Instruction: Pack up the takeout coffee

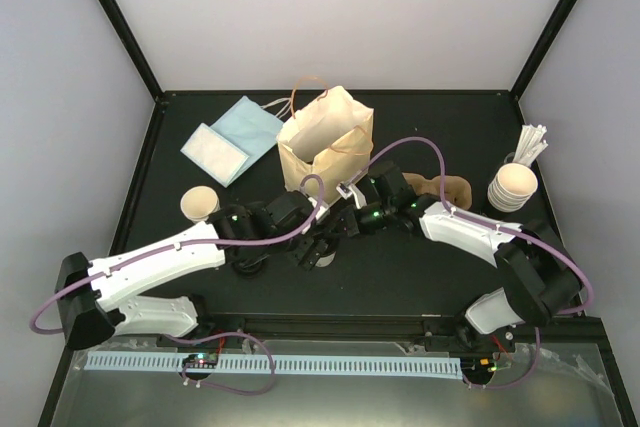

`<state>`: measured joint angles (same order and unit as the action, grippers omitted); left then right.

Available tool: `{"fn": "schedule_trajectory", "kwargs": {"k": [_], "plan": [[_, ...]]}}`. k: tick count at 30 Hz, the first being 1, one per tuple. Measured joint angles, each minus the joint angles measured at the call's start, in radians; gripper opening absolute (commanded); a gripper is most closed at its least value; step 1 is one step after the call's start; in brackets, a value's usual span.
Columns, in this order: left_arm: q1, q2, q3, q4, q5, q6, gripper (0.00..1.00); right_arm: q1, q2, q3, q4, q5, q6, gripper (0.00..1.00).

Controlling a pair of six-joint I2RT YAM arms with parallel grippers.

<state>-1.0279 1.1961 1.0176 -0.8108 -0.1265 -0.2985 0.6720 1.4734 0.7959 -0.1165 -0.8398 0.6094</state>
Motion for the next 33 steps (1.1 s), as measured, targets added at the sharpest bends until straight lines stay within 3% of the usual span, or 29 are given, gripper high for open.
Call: {"fn": "schedule_trajectory", "kwargs": {"k": [10, 33], "plan": [[0.008, -0.018, -0.091, 0.042, 0.014, 0.001, 0.99, 0.0, 0.0, 0.006, -0.018, 0.001, -0.009, 0.01], [0.024, 0.115, -0.065, 0.105, 0.041, 0.053, 0.91, 0.0, -0.001, 0.01, -0.029, 0.003, -0.011, 0.01]]}}
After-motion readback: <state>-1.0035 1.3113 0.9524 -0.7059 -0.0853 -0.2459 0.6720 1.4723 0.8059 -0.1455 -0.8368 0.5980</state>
